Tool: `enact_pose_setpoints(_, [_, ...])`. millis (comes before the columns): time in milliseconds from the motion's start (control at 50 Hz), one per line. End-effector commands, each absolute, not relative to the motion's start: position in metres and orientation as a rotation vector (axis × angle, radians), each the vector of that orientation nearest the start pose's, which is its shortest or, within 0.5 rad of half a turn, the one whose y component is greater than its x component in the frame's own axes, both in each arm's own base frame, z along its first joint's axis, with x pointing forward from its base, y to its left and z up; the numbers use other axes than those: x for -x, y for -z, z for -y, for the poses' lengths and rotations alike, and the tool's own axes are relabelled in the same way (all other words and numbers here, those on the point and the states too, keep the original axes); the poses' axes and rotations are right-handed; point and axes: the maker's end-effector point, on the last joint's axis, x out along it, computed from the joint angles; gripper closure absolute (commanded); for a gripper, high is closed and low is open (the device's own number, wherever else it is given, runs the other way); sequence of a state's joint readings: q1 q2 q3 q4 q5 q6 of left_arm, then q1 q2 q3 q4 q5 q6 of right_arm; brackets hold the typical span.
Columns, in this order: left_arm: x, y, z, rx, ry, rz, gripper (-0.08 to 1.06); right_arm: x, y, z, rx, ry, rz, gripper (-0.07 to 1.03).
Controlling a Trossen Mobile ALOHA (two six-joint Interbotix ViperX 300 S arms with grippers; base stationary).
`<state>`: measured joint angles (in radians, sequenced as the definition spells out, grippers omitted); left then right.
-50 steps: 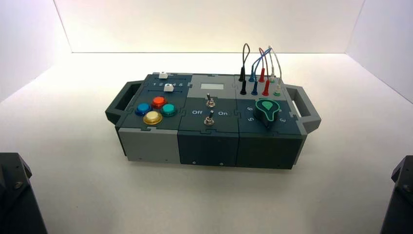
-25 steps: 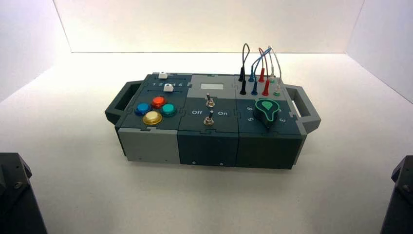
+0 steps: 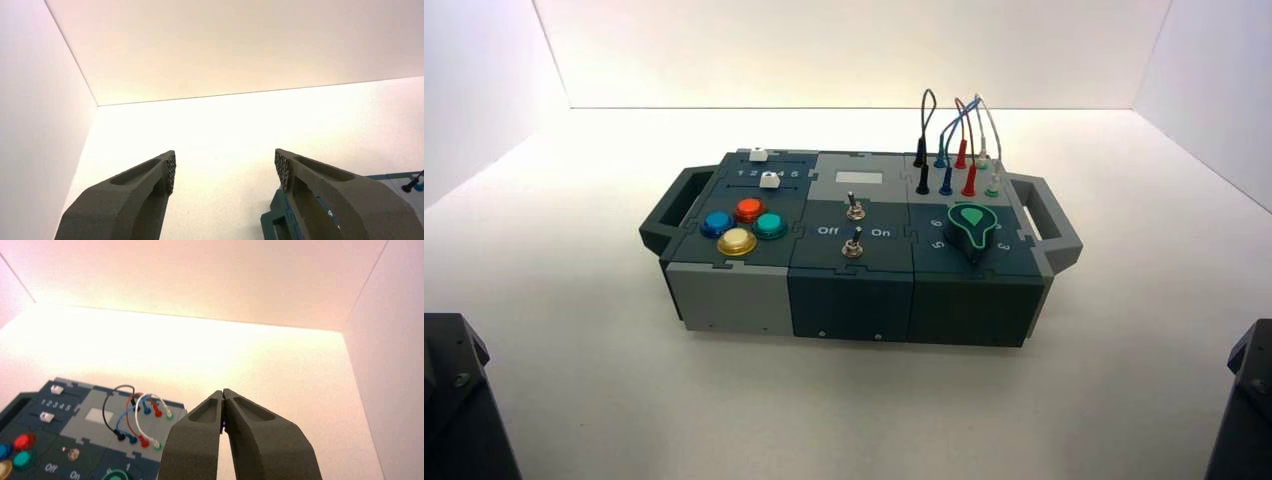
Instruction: Close right gripper.
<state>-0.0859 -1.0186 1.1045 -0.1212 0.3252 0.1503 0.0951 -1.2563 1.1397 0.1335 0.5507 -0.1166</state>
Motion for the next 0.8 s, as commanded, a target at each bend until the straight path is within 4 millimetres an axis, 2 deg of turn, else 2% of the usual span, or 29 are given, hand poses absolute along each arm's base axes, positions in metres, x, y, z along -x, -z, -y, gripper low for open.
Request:
enact_pose_setpoints(20, [-0.2414, -0.2542, 0.027, -0.051, 0.128, -0.374, -0.05, -0.194, -0.2483, -0.0318, 0.009, -0.168, -0.424, 0.98])
enact_pose_setpoints(800, [-0.2419, -0.2539, 0.0268, -0.066, 0.13, -0.381, -0.05, -0.1945, -0.2461, -0.036, 0.001, -0.187, -0.437, 0.98])
